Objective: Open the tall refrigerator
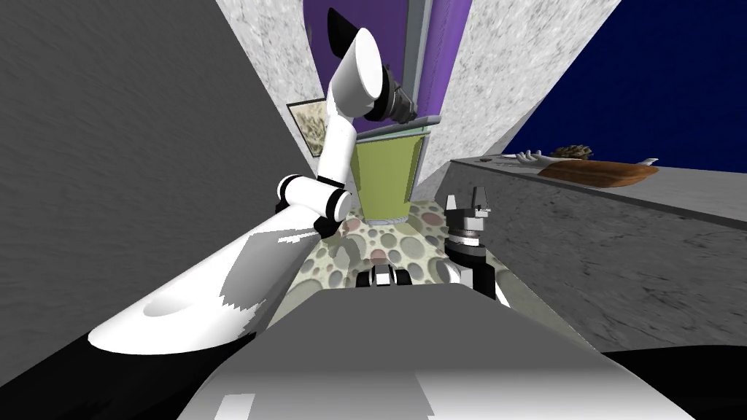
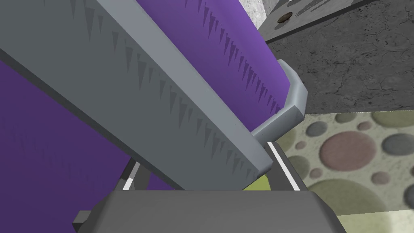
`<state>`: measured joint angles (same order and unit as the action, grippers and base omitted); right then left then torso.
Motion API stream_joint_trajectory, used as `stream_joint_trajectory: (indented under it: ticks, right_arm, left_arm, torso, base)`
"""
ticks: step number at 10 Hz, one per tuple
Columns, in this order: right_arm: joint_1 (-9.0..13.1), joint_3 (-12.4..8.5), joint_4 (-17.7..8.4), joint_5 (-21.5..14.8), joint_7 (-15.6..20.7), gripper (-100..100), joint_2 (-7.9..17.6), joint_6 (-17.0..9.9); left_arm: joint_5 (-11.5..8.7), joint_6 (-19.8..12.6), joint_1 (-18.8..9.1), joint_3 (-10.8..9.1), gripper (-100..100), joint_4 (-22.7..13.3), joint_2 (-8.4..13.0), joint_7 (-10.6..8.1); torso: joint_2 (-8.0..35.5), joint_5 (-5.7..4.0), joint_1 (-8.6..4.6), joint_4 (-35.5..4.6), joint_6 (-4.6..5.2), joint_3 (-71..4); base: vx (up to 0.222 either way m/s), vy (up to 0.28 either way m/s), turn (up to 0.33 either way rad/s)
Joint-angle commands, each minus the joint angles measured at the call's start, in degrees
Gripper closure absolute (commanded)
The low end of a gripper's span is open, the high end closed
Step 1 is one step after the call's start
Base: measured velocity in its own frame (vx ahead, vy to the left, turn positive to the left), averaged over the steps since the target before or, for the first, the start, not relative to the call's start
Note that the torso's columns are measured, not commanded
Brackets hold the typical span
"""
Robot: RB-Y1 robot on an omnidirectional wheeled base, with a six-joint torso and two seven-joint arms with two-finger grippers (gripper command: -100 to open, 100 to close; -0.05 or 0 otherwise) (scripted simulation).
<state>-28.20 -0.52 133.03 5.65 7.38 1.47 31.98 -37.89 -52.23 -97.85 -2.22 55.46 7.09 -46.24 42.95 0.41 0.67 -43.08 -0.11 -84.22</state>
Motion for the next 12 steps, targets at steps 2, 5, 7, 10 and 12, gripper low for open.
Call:
stream_joint_trajectory:
  ticks: [2,5,7,10,12]
  right_arm:
    - [0.00,0.00,0.00,0.00,0.00,0,0.00,0.00]
    - [0.00,0.00,0.00,0.00,0.00,0,0.00,0.00]
    - [0.00,0.01,-0.01,0.00,0.00,0,-0.01,0.00]
    - [0.00,0.01,0.00,0.00,0.00,0,-0.01,0.00]
    - [0.00,0.01,-0.01,0.00,0.00,0,-0.01,0.00]
  left_arm:
    - [-3.93,4.69,-3.07,6.81,100,-0.86,1.88,-4.44]
    - [-6.79,6.67,-5.08,13.12,100,-2.27,2.67,-9.12]
    - [-6.79,7.83,-5.26,15.89,100,-2.27,2.67,-9.64]
    - [-9.66,10.66,-7.45,20.86,100,-3.67,3.45,-13.63]
    - [-12.52,12.91,-9.65,24.58,100,-5.08,4.24,-16.27]
  torso:
    - [-0.08,0.03,-0.03,0.00,-0.03,-0.07]
    - [-0.03,0.08,0.00,-0.02,-0.02,-0.05]
    - [-0.08,0.07,-0.23,0.06,-0.11,-0.11]
    - [-0.16,-0.04,-0.02,0.09,0.13,-0.12]
    - [-0.05,0.04,-0.15,0.20,-0.12,-0.03]
  base:
    - [0.011,0.222,-0.090]
    - [0.003,0.221,-0.069]
    - [-0.006,0.104,0.009]
    - [0.011,0.145,-0.073]
    - [-0.036,0.157,-0.050]
